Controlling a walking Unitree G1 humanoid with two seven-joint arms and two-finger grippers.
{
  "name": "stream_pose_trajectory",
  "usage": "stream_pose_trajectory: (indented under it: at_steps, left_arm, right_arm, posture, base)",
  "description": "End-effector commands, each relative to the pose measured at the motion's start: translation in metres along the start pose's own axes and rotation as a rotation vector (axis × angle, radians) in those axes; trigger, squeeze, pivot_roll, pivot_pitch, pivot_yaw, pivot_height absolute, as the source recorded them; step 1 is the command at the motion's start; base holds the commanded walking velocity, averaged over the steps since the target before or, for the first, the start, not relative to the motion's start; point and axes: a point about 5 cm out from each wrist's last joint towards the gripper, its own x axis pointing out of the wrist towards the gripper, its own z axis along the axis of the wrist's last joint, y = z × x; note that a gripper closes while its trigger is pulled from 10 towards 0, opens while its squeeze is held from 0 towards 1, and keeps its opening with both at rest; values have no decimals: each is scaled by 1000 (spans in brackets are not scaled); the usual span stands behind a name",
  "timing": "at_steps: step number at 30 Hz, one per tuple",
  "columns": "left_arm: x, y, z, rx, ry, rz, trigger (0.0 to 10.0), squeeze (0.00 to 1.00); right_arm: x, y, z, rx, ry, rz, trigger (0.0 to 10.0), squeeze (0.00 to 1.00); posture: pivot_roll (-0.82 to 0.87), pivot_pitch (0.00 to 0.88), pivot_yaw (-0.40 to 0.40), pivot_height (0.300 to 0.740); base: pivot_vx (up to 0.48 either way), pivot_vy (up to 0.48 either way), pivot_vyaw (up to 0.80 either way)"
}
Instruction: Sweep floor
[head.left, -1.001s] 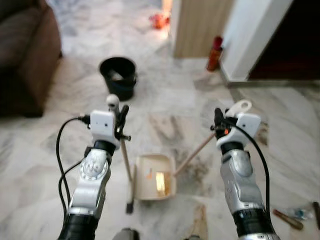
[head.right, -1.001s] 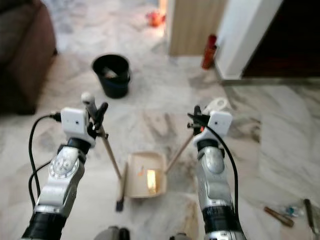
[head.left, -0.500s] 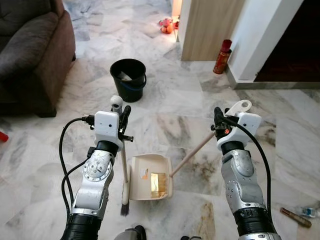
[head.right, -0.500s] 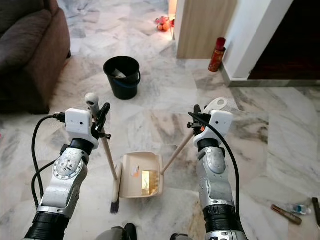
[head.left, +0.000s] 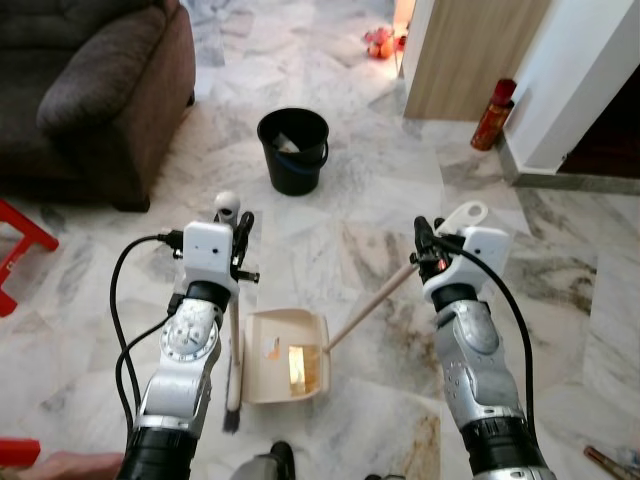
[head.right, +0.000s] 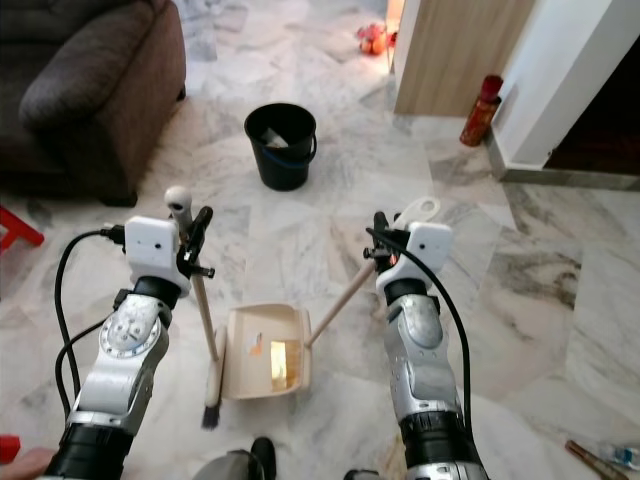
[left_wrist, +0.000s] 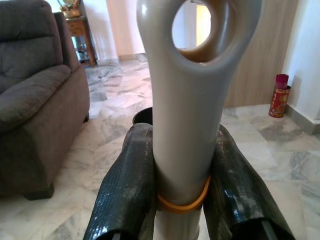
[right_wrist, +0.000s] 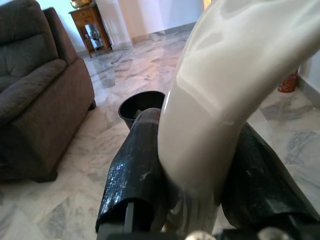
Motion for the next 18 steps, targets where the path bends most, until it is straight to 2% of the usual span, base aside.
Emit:
stream_pose_trajectory:
  at_steps: [1, 7, 11, 18]
  left_arm:
    - [2, -3, 7, -22, -34, -7, 10000, 0]
    - [3, -4, 7, -21, -35, -5, 10000, 0]
    - [3, -3, 7, -19, -37, -2, 10000, 0]
    - [3, -3, 7, -18, -37, -1, 10000, 0]
  right_arm:
    - [1, 3, 9, 16, -42, 17, 10000, 0]
    - [1, 5, 10, 0, -51, 33, 10000, 0]
    - [1, 7, 9, 2, -42, 47, 10000, 0]
    - [1, 7, 9, 4, -45, 47, 10000, 0]
  posture:
    - [46, 183, -31, 740]
    - [46, 181, -30, 740]
    - [45, 175, -30, 740]
    - [45, 172, -30, 740]
  base:
    - [0, 0, 0]
    - [0, 0, 0]
    - [244, 0, 694]
    - [317, 0, 0]
